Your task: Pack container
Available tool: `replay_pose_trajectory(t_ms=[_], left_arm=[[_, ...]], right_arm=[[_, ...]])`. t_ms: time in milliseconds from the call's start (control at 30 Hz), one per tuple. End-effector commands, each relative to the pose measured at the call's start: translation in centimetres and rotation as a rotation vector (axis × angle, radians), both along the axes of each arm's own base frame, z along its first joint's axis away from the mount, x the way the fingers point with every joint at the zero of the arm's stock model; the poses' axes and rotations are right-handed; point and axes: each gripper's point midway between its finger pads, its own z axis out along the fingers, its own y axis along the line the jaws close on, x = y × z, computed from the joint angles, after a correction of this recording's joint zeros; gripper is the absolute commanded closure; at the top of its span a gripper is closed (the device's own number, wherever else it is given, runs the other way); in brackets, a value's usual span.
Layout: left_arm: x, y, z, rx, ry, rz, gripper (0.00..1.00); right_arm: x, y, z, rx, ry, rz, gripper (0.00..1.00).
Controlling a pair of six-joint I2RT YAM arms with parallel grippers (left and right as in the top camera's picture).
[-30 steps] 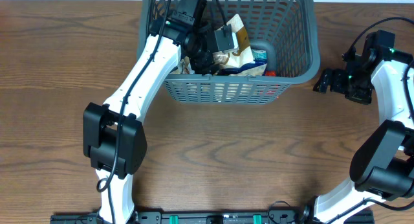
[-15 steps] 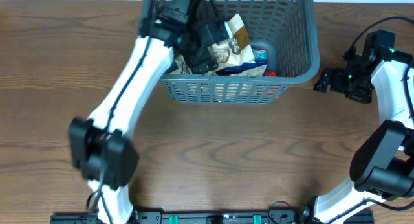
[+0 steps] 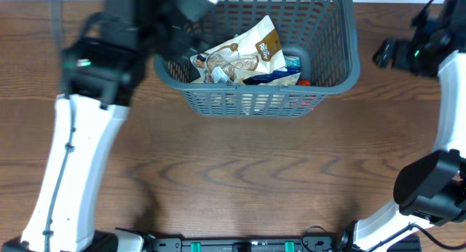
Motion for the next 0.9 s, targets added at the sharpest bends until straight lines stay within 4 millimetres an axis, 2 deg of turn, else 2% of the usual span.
replay_pose_trajectory(t_ms=[0,133,200,300,433,567,700,867], left_arm=[[-0.5,7.4,1.9,-0.188,-0.002,0.324,0.01],[-2.4,14.3,1.4,-0.321,0.04,0.584,0.02],[-3.6,16.3,1.0,-0.343,0.062,0.656,0.01],[-5.5,17.5,1.1,-0.34,0.077,0.696,0.01],[-7.8,17.3,1.3,-0.338,0.095,0.703,0.01],[-10.1,16.1,0.4,-0.349,0.126,0.658,0.01],[-12.6,15.3,-1.7,-0.356,0.161,0.646,0.01],[-15.4,14.1,-5.4,-0.376,0.209,0.617,0.01]], right_arm=[[1.6,1.5,5.9,-0.055,-0.136,0.102,0.01],[1.4,2.3,11.5,-0.089,-0.239,0.117,0.01],[0.7,2.5,13.5,-0.098,-0.275,0.112,0.01],[-0.6,2.3,15.3,-0.113,-0.305,0.067,0.01],[-3.4,1.9,16.7,-0.15,-0.295,0.015,0.01],[-6.2,2.6,16.9,-0.136,-0.252,0.006,0.01],[-8.4,3.2,16.6,-0.123,-0.202,0.008,0.01],[-10.7,3.8,15.1,-0.102,-0.13,0.011,0.01]])
